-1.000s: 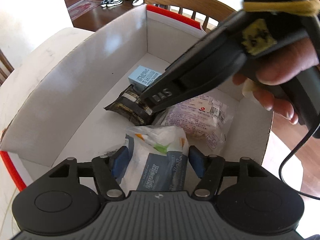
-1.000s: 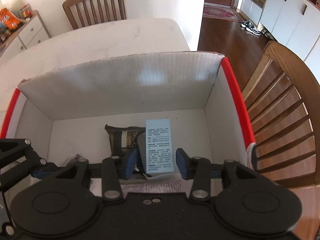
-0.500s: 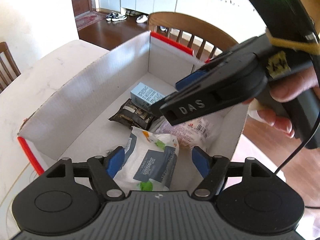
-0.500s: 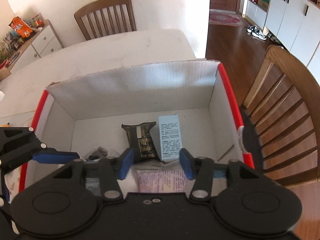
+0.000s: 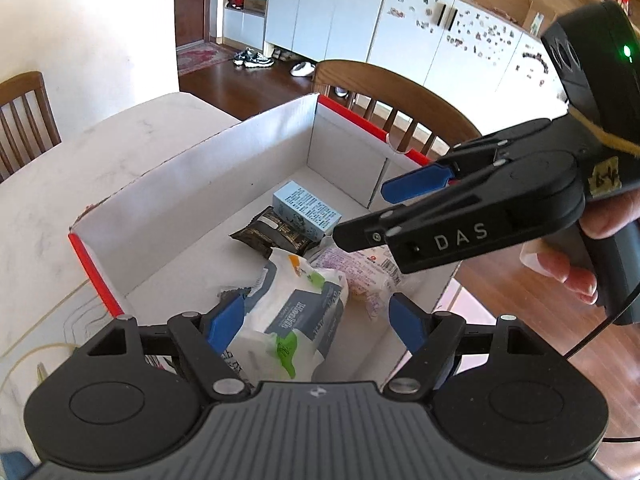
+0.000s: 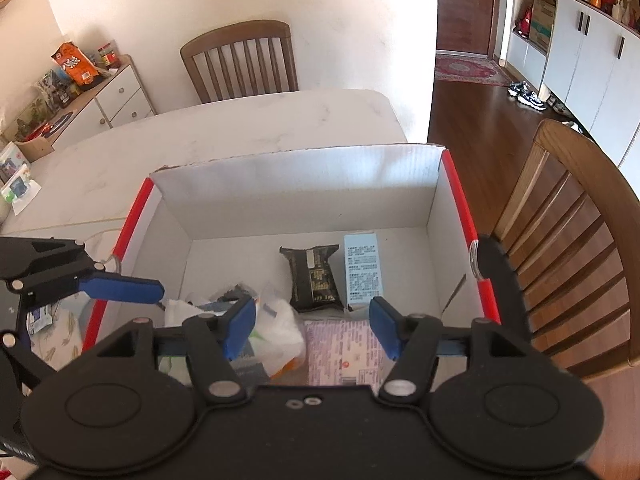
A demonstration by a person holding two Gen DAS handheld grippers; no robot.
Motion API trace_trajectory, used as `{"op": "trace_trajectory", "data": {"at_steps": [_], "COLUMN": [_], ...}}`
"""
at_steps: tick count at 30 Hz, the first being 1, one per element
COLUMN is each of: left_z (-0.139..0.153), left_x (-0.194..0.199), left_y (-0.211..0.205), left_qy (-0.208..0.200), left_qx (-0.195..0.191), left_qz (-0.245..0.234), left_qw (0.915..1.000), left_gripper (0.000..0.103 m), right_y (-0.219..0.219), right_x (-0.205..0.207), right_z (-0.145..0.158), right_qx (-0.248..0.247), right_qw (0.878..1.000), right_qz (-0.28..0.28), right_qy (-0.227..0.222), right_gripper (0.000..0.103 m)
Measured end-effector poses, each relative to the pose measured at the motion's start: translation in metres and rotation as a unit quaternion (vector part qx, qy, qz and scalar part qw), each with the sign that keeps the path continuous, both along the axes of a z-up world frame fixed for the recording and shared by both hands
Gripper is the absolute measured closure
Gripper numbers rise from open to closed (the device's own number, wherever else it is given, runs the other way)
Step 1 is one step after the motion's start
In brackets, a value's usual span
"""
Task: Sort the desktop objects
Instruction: 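Move both open tools back from the red box to the table items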
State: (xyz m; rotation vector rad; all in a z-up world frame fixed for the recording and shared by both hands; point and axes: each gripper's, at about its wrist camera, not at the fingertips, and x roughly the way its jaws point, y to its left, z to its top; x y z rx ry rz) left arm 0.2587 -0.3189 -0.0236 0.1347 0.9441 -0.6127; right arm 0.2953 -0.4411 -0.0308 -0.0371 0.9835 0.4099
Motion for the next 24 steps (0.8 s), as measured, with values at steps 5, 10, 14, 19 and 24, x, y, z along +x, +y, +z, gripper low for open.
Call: {"op": "trace_trajectory", "data": {"at_steps": [5, 10, 14, 19, 24], "left_z": [0.003, 0.005, 0.009, 0.014, 0.020], "left_x": [-0.006, -0.012, -0.016, -0.023, -0.037], "left_y": [0.007, 0.013, 0.019, 0.026, 0.036], "left_qy": [-0.007, -0.015, -0.027, -0.031, -0.046], "left_qx": [-0.011, -0.018, -0.027, -0.040, -0.052], "left_qz": [0.011, 0.014, 0.020, 0.020, 0.019], "left_qw": [0.9999, 0.9996, 0.9991, 0.9985, 0.9974], "left_gripper": [0.019, 0.013, 0.001, 0.001, 0.001], "right_y": [0.003, 0.001, -0.001, 0.000, 0.005], "right_x": [-0.010, -0.015, -0.020, -0.031, -0.044], "right_z": [0.002, 0.005, 0.009, 0.015, 0.020], "right_qx": [-0.008, 0.000, 0.014, 0.019, 0.021], "right_qw": [1.000, 1.000, 0.999, 0.999, 0.999], "right_qz": [0.014, 0.019, 0.013, 0.007, -0.004], "right_qy": [-0.012, -0.022, -0.031, -0.039, -0.048], "right_gripper": [0.040, 0.033, 0.030, 0.029, 0.029]}}
